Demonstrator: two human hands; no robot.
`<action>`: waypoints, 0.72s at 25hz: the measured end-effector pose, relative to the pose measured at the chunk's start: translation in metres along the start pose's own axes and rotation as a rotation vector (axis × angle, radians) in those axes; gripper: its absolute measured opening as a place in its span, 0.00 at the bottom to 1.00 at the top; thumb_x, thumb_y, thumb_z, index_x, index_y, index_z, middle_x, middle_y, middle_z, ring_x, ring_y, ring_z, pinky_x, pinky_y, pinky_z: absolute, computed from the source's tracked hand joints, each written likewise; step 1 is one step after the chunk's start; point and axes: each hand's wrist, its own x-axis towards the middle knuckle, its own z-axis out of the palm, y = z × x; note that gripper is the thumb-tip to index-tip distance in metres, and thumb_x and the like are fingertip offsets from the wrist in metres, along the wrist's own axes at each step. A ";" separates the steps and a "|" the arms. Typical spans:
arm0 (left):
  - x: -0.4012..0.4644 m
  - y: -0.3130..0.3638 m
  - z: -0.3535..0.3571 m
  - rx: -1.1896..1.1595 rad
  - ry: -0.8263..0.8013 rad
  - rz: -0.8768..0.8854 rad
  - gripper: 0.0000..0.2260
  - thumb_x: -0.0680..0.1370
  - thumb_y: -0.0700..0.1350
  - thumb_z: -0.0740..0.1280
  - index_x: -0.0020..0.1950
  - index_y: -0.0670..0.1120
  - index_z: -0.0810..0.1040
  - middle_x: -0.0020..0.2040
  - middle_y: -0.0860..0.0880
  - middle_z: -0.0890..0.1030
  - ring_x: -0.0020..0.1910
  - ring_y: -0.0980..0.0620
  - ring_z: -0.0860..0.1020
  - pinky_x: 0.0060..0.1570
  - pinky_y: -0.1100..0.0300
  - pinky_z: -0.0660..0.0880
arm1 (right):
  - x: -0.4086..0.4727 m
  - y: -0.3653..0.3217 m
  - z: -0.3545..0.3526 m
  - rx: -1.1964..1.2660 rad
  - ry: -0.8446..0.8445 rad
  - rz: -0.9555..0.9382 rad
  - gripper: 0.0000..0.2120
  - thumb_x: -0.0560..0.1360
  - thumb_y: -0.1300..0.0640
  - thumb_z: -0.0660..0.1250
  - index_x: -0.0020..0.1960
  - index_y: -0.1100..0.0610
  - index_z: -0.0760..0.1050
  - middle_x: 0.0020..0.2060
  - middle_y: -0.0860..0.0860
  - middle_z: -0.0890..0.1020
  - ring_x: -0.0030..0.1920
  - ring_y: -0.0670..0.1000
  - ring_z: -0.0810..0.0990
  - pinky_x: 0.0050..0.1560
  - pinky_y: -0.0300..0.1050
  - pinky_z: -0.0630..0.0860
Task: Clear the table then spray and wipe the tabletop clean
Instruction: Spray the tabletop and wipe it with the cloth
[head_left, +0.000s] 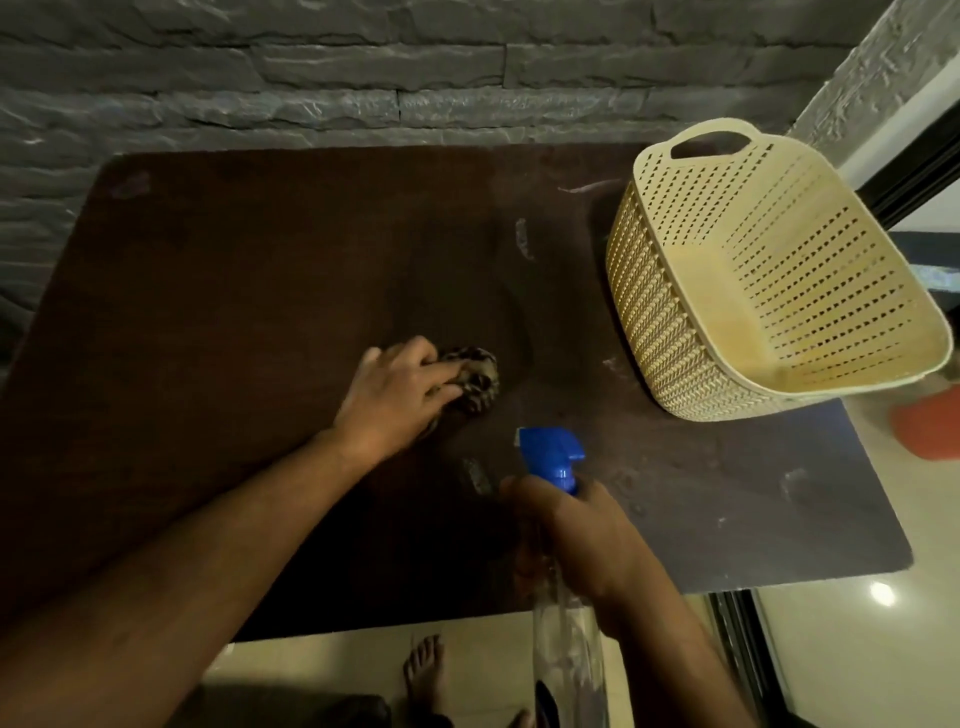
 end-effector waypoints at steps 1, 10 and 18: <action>0.009 -0.012 -0.007 0.035 0.006 -0.100 0.13 0.77 0.55 0.63 0.59 0.56 0.79 0.50 0.50 0.74 0.50 0.47 0.76 0.49 0.51 0.66 | -0.003 0.000 -0.002 -0.017 -0.008 -0.004 0.12 0.73 0.54 0.70 0.48 0.61 0.73 0.23 0.53 0.77 0.23 0.52 0.76 0.25 0.41 0.74; 0.044 -0.015 -0.004 0.045 0.060 -0.337 0.14 0.79 0.56 0.62 0.61 0.54 0.77 0.53 0.49 0.74 0.55 0.47 0.74 0.55 0.49 0.65 | -0.024 0.027 -0.012 -0.104 -0.094 0.041 0.10 0.73 0.51 0.69 0.49 0.55 0.72 0.25 0.51 0.79 0.26 0.53 0.78 0.29 0.46 0.76; 0.028 0.010 0.000 0.070 0.084 -0.350 0.14 0.79 0.56 0.62 0.62 0.53 0.77 0.54 0.48 0.74 0.55 0.46 0.74 0.54 0.49 0.65 | -0.037 0.053 -0.034 -0.200 -0.078 0.109 0.14 0.73 0.47 0.69 0.50 0.56 0.72 0.25 0.51 0.80 0.26 0.51 0.80 0.29 0.42 0.77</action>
